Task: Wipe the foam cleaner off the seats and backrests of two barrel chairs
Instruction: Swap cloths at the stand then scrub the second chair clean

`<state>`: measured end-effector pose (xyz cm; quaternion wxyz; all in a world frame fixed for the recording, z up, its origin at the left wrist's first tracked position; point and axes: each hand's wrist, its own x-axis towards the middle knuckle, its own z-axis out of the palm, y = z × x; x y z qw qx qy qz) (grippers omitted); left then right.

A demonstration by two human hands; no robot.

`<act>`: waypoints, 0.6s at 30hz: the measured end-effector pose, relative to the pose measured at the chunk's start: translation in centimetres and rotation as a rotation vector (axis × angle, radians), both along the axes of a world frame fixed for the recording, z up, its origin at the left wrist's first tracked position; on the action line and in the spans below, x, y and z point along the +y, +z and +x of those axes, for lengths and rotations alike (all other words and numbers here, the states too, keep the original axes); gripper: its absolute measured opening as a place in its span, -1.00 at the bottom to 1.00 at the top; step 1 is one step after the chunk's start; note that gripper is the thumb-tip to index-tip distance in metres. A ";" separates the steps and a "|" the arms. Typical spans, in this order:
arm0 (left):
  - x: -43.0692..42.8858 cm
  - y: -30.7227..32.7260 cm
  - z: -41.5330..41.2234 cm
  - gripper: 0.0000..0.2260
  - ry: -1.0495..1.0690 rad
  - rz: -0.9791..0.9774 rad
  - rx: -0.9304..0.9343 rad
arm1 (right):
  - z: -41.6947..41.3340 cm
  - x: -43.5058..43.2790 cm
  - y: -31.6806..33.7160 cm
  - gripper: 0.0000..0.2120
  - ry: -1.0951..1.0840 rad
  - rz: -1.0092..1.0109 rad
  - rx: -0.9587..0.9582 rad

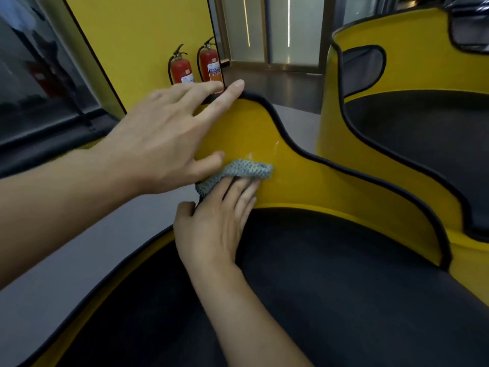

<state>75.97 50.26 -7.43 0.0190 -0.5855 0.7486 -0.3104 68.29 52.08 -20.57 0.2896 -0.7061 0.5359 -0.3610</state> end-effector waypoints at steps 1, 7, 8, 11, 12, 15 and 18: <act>-0.1 -0.1 -0.2 -0.20 -0.007 -0.013 -0.010 | -0.2 -0.3 -0.1 -0.18 -0.024 -0.052 0.007; -0.8 -1.3 -0.7 -0.27 -0.076 -0.098 -0.047 | -2.5 -2.2 -0.8 -0.15 -0.076 -0.300 0.220; -0.9 -1.5 -0.6 -0.28 -0.070 -0.122 -0.064 | -2.8 -2.0 -1.3 -0.18 -0.057 -0.295 0.284; -1.3 -1.8 -1.0 -0.30 -0.081 -0.166 -0.098 | -3.2 -0.7 -2.4 -0.25 0.043 -0.197 0.411; -1.5 -1.8 -1.1 -0.30 -0.082 -0.167 -0.099 | -3.2 -0.3 -2.4 -0.24 0.062 -0.164 0.427; -1.8 -1.6 -1.3 -0.33 -0.096 -0.168 -0.114 | -3.0 -0.4 -2.2 -0.20 0.094 -0.111 0.435; -1.7 -1.6 -0.7 -0.36 -0.106 -0.138 -0.147 | -3.1 -1.6 -1.3 -0.17 0.031 -0.261 0.335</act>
